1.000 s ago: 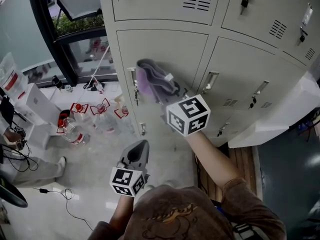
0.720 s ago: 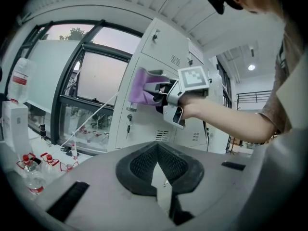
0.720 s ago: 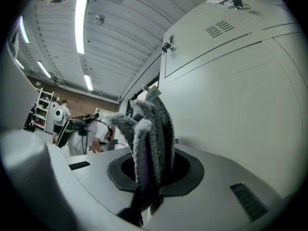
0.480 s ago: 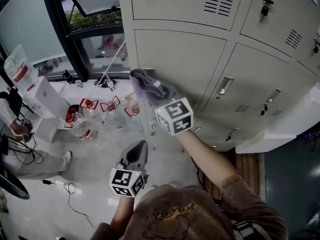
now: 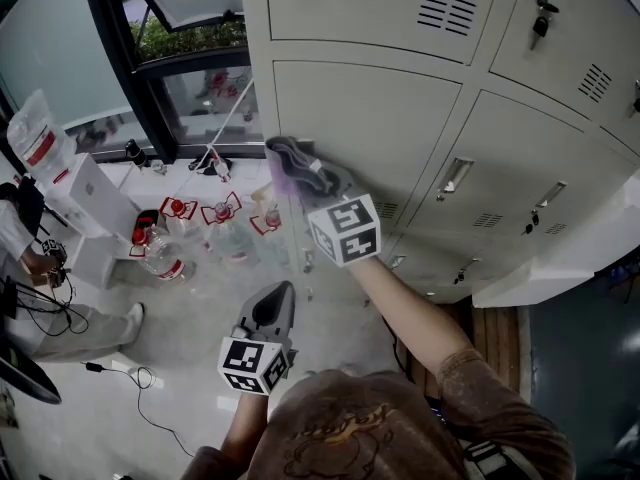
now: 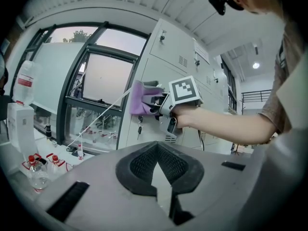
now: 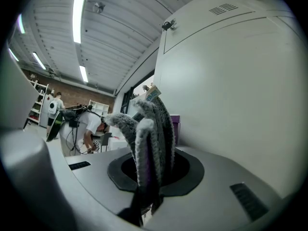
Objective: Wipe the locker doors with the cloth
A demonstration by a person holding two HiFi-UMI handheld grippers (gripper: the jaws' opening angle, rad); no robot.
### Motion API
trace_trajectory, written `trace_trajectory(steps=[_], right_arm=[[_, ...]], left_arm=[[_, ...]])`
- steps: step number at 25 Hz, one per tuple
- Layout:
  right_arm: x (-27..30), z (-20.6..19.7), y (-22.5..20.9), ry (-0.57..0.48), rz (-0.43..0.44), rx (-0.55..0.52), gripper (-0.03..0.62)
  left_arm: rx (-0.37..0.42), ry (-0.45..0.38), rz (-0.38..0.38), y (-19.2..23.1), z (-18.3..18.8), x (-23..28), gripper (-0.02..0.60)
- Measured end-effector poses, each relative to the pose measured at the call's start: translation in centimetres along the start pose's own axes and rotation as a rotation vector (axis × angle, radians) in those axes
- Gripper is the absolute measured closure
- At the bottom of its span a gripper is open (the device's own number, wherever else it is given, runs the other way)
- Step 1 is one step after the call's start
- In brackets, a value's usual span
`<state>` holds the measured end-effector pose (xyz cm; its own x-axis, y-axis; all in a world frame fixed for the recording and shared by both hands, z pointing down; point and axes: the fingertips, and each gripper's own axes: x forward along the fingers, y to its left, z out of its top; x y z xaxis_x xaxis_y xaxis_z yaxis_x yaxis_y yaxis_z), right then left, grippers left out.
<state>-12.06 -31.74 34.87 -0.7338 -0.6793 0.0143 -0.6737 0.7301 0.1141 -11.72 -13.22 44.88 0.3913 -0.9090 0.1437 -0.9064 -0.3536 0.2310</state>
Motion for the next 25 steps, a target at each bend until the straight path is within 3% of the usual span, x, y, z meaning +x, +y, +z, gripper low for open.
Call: trace_trajectory(steps=[25], right_arm=[[-5.1, 0.5, -5.2, -0.011, -0.118, -0.018, 0.542]], left_arm=[[0.006, 0.011, -0.089, -2.5, -0.1, 2.5, 0.581]])
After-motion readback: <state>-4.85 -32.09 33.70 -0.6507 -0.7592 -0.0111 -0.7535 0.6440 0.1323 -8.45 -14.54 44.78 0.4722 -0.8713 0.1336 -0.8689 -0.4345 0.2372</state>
